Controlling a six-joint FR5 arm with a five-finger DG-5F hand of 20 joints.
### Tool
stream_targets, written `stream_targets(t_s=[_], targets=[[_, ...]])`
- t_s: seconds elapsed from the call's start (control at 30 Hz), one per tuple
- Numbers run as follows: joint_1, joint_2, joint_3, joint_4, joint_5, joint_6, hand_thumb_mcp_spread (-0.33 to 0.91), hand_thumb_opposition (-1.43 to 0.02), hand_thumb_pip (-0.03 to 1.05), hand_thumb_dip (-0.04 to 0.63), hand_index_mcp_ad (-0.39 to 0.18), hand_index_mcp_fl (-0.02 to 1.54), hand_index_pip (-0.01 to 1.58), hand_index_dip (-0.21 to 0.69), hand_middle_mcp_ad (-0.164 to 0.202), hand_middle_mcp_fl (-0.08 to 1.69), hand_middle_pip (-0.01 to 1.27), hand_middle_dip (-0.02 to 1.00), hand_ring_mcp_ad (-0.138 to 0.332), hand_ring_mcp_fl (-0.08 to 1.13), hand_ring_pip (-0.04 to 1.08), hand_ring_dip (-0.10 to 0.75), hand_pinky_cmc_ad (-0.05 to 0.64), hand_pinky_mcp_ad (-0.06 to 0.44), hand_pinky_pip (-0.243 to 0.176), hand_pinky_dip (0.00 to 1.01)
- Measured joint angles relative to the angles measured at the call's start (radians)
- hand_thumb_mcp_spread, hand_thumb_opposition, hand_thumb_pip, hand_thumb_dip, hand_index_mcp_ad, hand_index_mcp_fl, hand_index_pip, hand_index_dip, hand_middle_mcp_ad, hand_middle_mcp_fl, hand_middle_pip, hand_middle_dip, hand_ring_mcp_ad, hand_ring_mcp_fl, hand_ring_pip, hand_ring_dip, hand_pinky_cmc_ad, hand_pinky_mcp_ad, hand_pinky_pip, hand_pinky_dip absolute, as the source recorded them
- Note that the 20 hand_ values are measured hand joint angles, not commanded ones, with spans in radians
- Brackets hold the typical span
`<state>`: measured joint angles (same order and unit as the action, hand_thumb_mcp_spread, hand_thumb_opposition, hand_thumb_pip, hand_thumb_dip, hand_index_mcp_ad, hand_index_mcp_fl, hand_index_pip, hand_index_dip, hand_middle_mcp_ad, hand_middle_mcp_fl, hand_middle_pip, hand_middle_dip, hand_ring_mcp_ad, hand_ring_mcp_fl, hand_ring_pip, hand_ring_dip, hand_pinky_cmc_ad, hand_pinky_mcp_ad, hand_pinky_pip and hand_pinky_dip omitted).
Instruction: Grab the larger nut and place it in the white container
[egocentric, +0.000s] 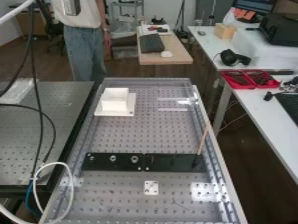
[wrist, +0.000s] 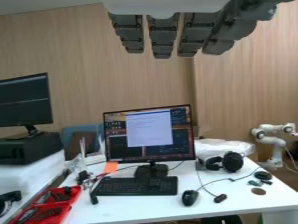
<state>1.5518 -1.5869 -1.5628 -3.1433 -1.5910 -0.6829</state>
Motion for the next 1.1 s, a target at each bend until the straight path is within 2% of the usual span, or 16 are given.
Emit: stream_targets(t_s=[0.03, 0.1, 0.13, 0.23, 0.27, 0.3, 0.33, 0.43, 0.47, 0.67, 0.7, 0.77, 1.0, 1.1], targets=[[0.000, -0.001, 0.001, 0.000, -0.002, 0.001, 0.02, -0.05, 0.04, 0.000, -0.017, 0.02, 0.00, 0.016, 0.075, 0.00, 0.01, 0.03, 0.068, 0.00, 0.01, 0.016, 0.077, 0.049, -0.010, 0.02], [-0.001, -0.002, 0.001, -0.001, -0.003, 0.002, 0.13, -0.25, 0.28, 0.021, -0.017, 0.02, 0.02, 0.016, 0.058, 0.01, 0.05, 0.03, 0.070, 0.00, 0.02, 0.021, 0.084, 0.065, -0.010, 0.11], [-0.001, -0.003, 0.001, 0.000, -0.004, 0.003, 0.19, -0.38, 0.40, 0.037, -0.019, 0.02, 0.04, 0.016, 0.058, 0.00, 0.08, 0.06, 0.070, 0.00, 0.02, 0.026, 0.110, 0.101, -0.012, 0.19], [-0.001, -0.002, -0.001, 0.003, -0.004, 0.004, 0.21, -0.53, 0.36, 0.051, -0.031, 0.02, 0.06, 0.016, 0.058, 0.00, 0.10, 0.13, 0.080, 0.00, 0.05, 0.058, 0.194, 0.201, -0.024, 0.39], [-0.001, -0.002, -0.002, 0.005, -0.004, 0.004, 0.21, -0.55, 0.36, 0.051, -0.038, 0.02, 0.06, 0.016, 0.061, 0.01, 0.11, 0.14, 0.094, 0.00, 0.08, 0.072, 0.234, 0.211, -0.044, 0.43], [-0.001, -0.001, -0.003, 0.005, -0.003, 0.004, 0.22, -0.58, 0.37, 0.051, -0.040, 0.02, 0.07, 0.016, 0.061, 0.01, 0.11, 0.16, 0.101, 0.00, 0.07, 0.075, 0.251, 0.236, -0.040, 0.46], [0.000, 0.001, -0.005, 0.007, -0.002, 0.004, 0.21, -0.60, 0.39, 0.051, -0.042, 0.02, 0.07, 0.016, 0.058, 0.00, 0.11, 0.17, 0.112, 0.00, 0.07, 0.075, 0.279, 0.262, -0.059, 0.48], [0.001, 0.004, -0.010, 0.009, 0.004, 0.004, 0.22, -0.66, 0.40, 0.051, -0.042, 0.02, 0.09, 0.016, 0.058, 0.01, 0.12, 0.19, 0.138, 0.00, 0.08, 0.087, 0.335, 0.307, -0.061, 0.55], [0.002, 0.005, -0.012, 0.009, 0.006, 0.005, 0.21, -0.67, 0.40, 0.051, -0.042, 0.02, 0.09, 0.016, 0.058, 0.01, 0.13, 0.20, 0.155, 0.00, 0.09, 0.099, 0.346, 0.309, -0.075, 0.57], [0.004, 0.010, -0.022, 0.012, 0.015, 0.008, 0.21, -0.69, 0.42, 0.051, -0.042, 0.04, 0.09, 0.016, 0.061, 0.01, 0.13, 0.21, 0.173, 0.00, 0.09, 0.103, 0.401, 0.346, -0.091, 0.62], [0.004, 0.011, -0.024, 0.013, 0.017, 0.009, 0.21, -0.69, 0.42, 0.051, -0.042, 0.04, 0.09, 0.016, 0.061, 0.01, 0.14, 0.21, 0.169, 0.00, 0.09, 0.103, 0.396, 0.346, -0.087, 0.62], [0.005, 0.014, -0.029, 0.015, 0.020, 0.010, 0.21, -0.71, 0.42, 0.051, -0.042, 0.04, 0.09, 0.016, 0.061, 0.01, 0.14, 0.22, 0.169, 0.00, 0.09, 0.112, 0.412, 0.346, -0.106, 0.63], [0.008, 0.026, -0.050, 0.030, 0.037, 0.006, 0.21, -0.71, 0.42, 0.051, -0.042, 0.04, 0.09, 0.016, 0.058, 0.01, 0.14, 0.22, 0.166, 0.00, 0.09, 0.112, 0.414, 0.347, -0.106, 0.63], [0.012, 0.036, -0.080, 0.048, 0.060, 0.003, 0.21, -0.72, 0.42, 0.051, -0.038, 0.04, 0.09, 0.016, 0.063, 0.01, 0.14, 0.23, 0.176, 0.00, 0.09, 0.112, 0.417, 0.347, -0.106, 0.63]])
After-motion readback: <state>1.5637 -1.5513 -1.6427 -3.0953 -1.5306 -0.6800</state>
